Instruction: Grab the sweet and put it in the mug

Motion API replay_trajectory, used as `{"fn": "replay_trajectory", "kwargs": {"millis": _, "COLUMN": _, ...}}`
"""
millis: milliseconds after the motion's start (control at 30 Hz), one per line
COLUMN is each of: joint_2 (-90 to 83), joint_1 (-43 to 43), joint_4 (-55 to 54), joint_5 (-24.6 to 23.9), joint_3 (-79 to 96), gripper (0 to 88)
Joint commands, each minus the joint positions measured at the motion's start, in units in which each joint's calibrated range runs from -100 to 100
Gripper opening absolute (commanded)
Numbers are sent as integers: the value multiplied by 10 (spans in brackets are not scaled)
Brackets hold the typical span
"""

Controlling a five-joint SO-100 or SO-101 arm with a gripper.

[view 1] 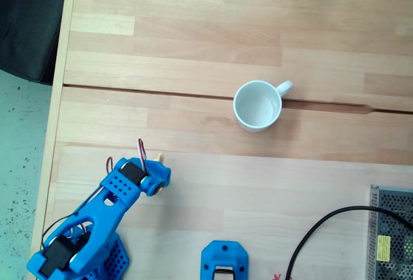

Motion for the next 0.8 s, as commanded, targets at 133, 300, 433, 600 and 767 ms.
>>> {"fn": "replay_trajectory", "kwargs": {"millis": 133, "joint_2": -5, "joint_1": 2, "joint_4": -4, "joint_5": -2, "joint_3": -23, "gripper": 40}}
{"fn": "replay_trajectory", "kwargs": {"millis": 300, "joint_2": -31, "joint_1": 3, "joint_4": -3, "joint_5": -4, "joint_3": -29, "gripper": 38}}
{"fn": "replay_trajectory", "kwargs": {"millis": 433, "joint_2": -96, "joint_1": 3, "joint_4": -2, "joint_5": -28, "joint_3": -46, "gripper": 35}}
{"fn": "replay_trajectory", "kwargs": {"millis": 600, "joint_2": -196, "joint_1": -4, "joint_4": -3, "joint_5": -97, "joint_3": -53, "gripper": 35}}
{"fn": "replay_trajectory", "kwargs": {"millis": 767, "joint_2": -253, "joint_1": -5, "joint_4": -3, "joint_5": -153, "joint_3": -54, "gripper": 35}}
